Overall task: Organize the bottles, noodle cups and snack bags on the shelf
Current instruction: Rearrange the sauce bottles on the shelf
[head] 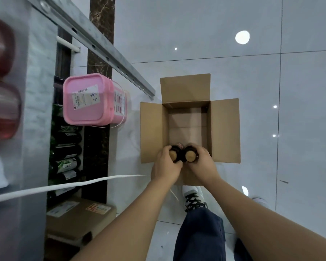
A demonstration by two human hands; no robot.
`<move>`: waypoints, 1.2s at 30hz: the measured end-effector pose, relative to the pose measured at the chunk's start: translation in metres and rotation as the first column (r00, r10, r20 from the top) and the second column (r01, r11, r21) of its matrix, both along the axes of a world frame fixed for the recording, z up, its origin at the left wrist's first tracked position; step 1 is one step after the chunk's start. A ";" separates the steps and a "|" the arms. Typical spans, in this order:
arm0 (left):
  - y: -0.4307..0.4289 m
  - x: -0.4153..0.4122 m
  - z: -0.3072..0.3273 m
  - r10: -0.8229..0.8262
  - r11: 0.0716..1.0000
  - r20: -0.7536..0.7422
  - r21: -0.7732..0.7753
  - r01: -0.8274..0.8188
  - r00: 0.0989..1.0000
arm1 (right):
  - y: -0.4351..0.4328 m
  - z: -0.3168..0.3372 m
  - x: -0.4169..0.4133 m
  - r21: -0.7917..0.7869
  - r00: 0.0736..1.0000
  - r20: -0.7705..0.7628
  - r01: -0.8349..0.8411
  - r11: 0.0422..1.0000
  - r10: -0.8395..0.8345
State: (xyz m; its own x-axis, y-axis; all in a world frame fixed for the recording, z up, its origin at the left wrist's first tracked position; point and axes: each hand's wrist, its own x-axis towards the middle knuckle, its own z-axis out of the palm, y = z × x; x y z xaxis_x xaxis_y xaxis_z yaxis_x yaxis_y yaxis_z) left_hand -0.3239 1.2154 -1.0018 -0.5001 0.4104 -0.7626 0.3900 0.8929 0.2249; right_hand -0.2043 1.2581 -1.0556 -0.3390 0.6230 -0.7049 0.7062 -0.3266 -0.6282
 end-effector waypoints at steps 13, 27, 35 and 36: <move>0.017 0.046 0.187 0.350 0.923 0.001 0.171 -0.345 0.937 | 0.042 0.213 0.031 0.037 0.991 -0.124 0.063 0.997 -0.058; -0.032 0.109 0.682 0.380 0.116 0.585 0.739 -0.664 0.717 | 0.032 0.734 0.103 -0.005 0.603 -0.787 0.211 0.977 -0.134; -0.137 0.126 0.859 0.356 -0.074 0.363 0.930 -0.361 0.861 | -0.049 0.902 0.085 0.223 0.353 -0.910 -0.028 0.975 0.218; -0.151 0.128 0.871 0.373 -0.084 0.343 0.938 -0.336 0.862 | -0.062 0.914 0.082 0.242 0.327 -0.912 -0.052 0.969 0.245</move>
